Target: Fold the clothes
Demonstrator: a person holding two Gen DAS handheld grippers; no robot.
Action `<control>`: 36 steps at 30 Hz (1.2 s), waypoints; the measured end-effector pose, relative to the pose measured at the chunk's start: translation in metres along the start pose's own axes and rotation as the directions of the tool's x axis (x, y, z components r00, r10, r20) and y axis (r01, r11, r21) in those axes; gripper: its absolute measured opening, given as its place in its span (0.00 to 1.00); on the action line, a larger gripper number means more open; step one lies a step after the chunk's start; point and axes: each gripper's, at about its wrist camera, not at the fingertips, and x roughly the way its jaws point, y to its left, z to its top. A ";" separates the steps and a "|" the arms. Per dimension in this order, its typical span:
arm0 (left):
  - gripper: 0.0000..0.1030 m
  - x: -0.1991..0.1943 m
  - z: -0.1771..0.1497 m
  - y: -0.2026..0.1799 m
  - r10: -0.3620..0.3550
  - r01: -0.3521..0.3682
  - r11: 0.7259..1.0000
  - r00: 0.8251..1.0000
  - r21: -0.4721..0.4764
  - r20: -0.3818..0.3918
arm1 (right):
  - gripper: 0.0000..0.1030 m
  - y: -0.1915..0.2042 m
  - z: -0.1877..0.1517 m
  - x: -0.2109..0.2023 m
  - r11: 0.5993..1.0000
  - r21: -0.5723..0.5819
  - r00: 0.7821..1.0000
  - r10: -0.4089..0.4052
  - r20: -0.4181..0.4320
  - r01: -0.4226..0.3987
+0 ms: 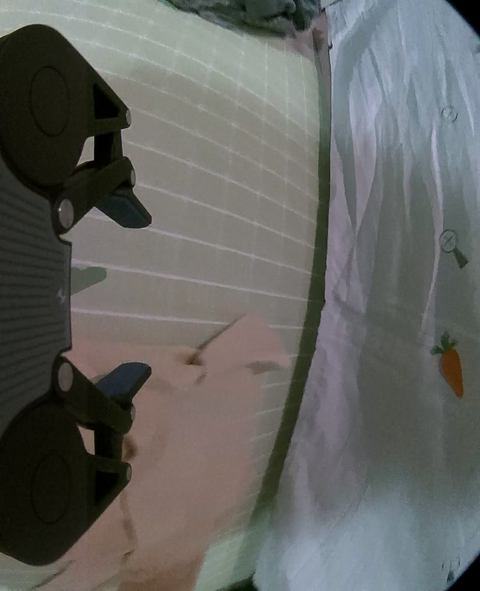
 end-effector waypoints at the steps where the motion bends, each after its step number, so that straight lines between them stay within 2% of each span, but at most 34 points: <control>1: 0.80 -0.008 -0.006 -0.003 0.003 -0.003 1.000 1.000 0.009 0.002 | 0.03 0.009 -0.006 -0.008 1.000 -0.019 1.000 0.014 -0.002 -0.014; 11: 0.80 -0.061 -0.062 0.008 0.026 -0.025 0.998 1.000 0.058 -0.009 | 0.03 0.068 -0.084 -0.069 0.986 -0.102 0.987 0.124 -0.102 -0.135; 19: 0.80 -0.082 -0.084 0.031 0.015 -0.014 0.995 1.000 0.094 -0.010 | 0.03 0.091 -0.121 -0.090 0.987 -0.081 0.977 0.125 -0.172 -0.141; 26: 0.80 -0.088 -0.099 0.047 -0.003 0.005 0.991 1.000 0.131 -0.017 | 0.03 0.103 -0.146 -0.111 0.993 -0.037 0.980 0.102 -0.172 -0.110; 33: 0.80 -0.095 -0.108 0.043 -0.033 0.035 0.985 0.999 0.172 -0.016 | 0.05 0.109 -0.159 -0.127 0.996 0.009 0.986 0.094 -0.135 -0.093; 36: 0.80 -0.099 -0.107 0.029 -0.060 0.061 0.981 0.998 0.184 -0.013 | 0.14 0.101 -0.157 -0.138 0.995 0.030 0.990 0.095 -0.104 -0.092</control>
